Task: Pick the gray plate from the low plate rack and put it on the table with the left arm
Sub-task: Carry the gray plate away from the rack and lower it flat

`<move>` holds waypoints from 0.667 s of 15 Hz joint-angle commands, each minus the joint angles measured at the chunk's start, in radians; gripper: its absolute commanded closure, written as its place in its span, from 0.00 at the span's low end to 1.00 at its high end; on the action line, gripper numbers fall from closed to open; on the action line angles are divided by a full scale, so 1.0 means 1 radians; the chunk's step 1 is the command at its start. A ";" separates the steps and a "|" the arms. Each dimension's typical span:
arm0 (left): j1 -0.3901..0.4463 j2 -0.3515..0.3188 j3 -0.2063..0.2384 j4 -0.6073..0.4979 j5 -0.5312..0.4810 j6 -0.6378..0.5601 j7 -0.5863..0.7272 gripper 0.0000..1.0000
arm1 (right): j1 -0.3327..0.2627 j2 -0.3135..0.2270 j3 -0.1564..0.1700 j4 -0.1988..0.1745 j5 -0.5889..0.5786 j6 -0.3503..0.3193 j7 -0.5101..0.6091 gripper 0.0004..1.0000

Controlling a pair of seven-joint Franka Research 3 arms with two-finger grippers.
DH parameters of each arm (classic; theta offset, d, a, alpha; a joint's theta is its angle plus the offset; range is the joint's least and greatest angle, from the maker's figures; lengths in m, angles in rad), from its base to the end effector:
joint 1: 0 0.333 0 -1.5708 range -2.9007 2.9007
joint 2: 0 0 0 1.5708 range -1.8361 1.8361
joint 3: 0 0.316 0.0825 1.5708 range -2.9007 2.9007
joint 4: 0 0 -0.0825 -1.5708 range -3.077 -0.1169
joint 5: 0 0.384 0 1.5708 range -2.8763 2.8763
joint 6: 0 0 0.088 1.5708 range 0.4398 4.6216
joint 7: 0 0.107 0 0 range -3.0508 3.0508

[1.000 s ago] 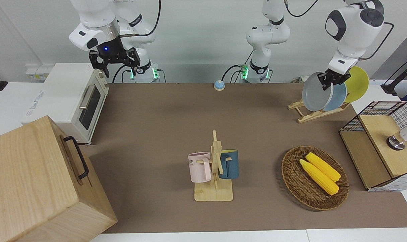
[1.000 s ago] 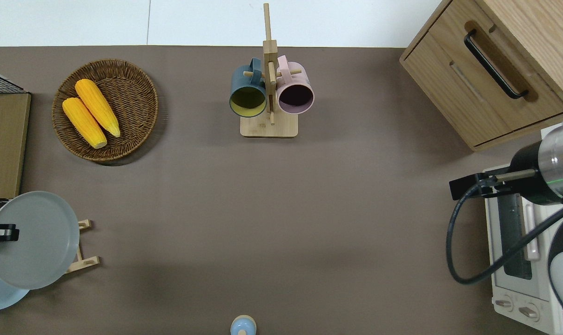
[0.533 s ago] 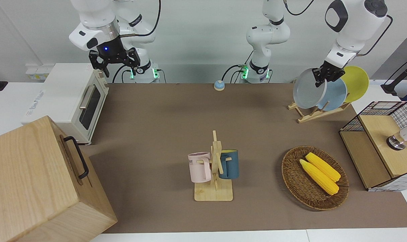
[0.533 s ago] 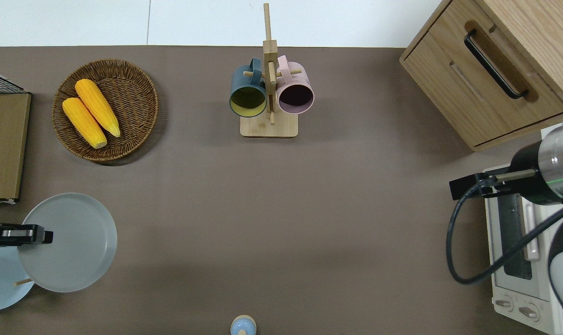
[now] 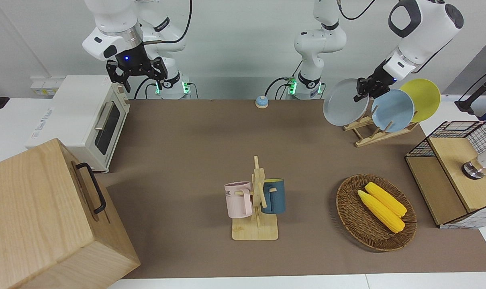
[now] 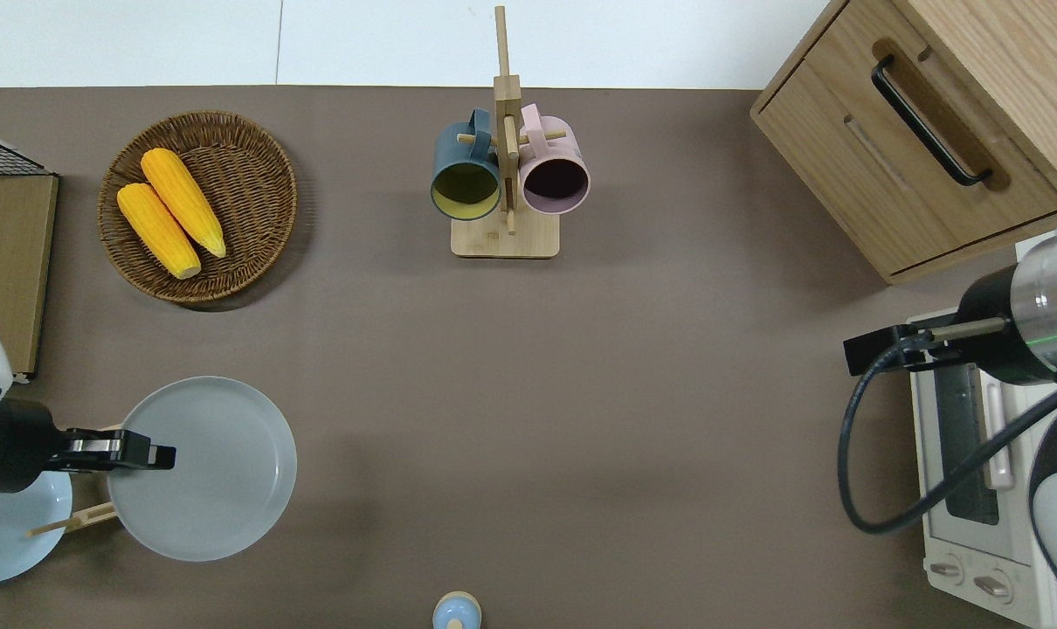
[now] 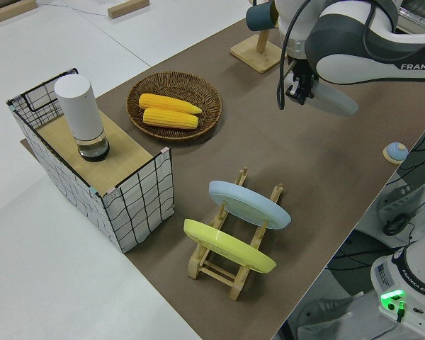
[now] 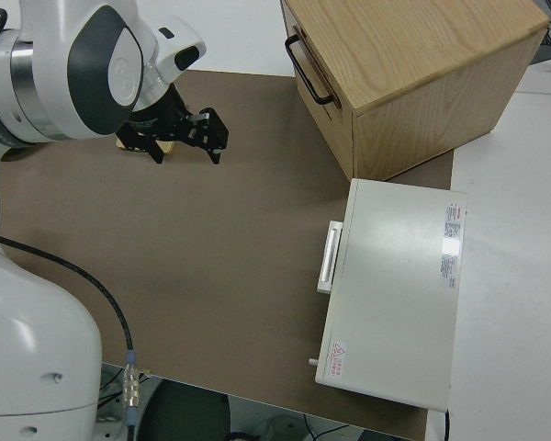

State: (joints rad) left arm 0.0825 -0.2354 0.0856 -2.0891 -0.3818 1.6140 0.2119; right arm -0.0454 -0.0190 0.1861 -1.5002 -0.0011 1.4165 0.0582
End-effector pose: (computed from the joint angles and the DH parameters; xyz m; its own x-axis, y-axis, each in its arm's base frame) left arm 0.4600 0.0417 0.5142 0.9874 -0.0200 -0.1570 0.0482 -0.9069 0.4185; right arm 0.5272 0.0757 0.6544 0.9946 0.0817 -0.0646 0.0824 -0.9966 0.0084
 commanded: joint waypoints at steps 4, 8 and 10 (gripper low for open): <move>-0.009 -0.004 0.008 -0.166 -0.115 0.138 0.159 1.00 | -0.010 -0.002 0.006 0.006 0.010 -0.014 0.000 0.01; 0.000 0.001 0.008 -0.224 -0.127 0.187 0.245 1.00 | -0.010 -0.002 0.006 0.006 0.010 -0.014 0.000 0.01; 0.000 0.007 0.008 -0.255 -0.143 0.222 0.279 1.00 | -0.010 -0.002 0.006 0.006 0.010 -0.014 -0.001 0.01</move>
State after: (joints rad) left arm 0.0843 -0.2215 0.0881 -2.2834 -0.4866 1.7771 0.4273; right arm -0.0454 -0.0190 0.1861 -1.5002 -0.0011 1.4165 0.0582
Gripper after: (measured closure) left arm 0.903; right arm 0.009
